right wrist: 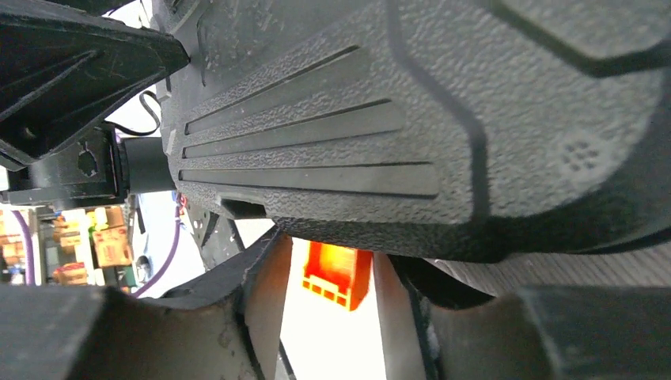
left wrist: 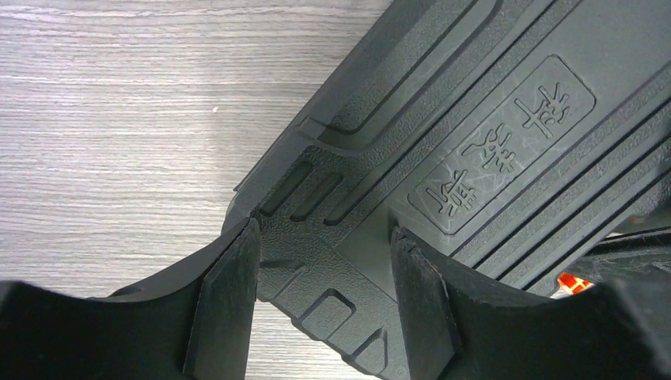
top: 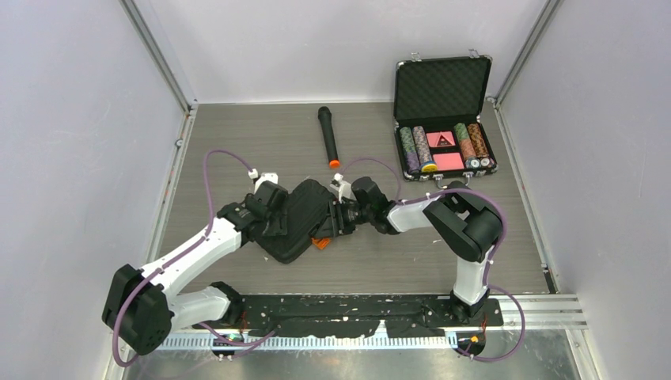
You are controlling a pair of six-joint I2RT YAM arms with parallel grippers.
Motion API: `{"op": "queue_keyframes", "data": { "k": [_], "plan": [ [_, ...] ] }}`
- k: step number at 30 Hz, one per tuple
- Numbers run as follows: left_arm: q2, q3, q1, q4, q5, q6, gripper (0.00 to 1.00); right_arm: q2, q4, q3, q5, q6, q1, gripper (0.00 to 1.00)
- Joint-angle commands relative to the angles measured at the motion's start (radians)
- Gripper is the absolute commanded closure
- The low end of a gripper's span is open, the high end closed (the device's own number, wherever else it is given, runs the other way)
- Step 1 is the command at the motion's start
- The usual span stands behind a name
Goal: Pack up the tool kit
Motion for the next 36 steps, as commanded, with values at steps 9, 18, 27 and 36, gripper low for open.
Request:
{"op": "queue_keyframes", "data": {
  "k": [9,18,27,36],
  "plan": [
    [0.066,-0.052,-0.016,0.091,0.143,-0.025,0.43,-0.134,0.255,-0.034,-0.079,0.245,0.031,0.67],
    [0.093,-0.049,-0.036,0.113,0.15,-0.043,0.43,-0.153,0.375,-0.068,-0.061,0.444,0.03,0.79],
    [0.133,-0.045,-0.061,0.15,0.153,-0.051,0.44,-0.197,0.507,-0.114,-0.002,0.644,0.031,0.75],
    [0.139,-0.039,-0.1,0.175,0.17,-0.068,0.46,-0.211,0.416,-0.106,0.015,0.602,-0.022,0.82]
  ]
}}
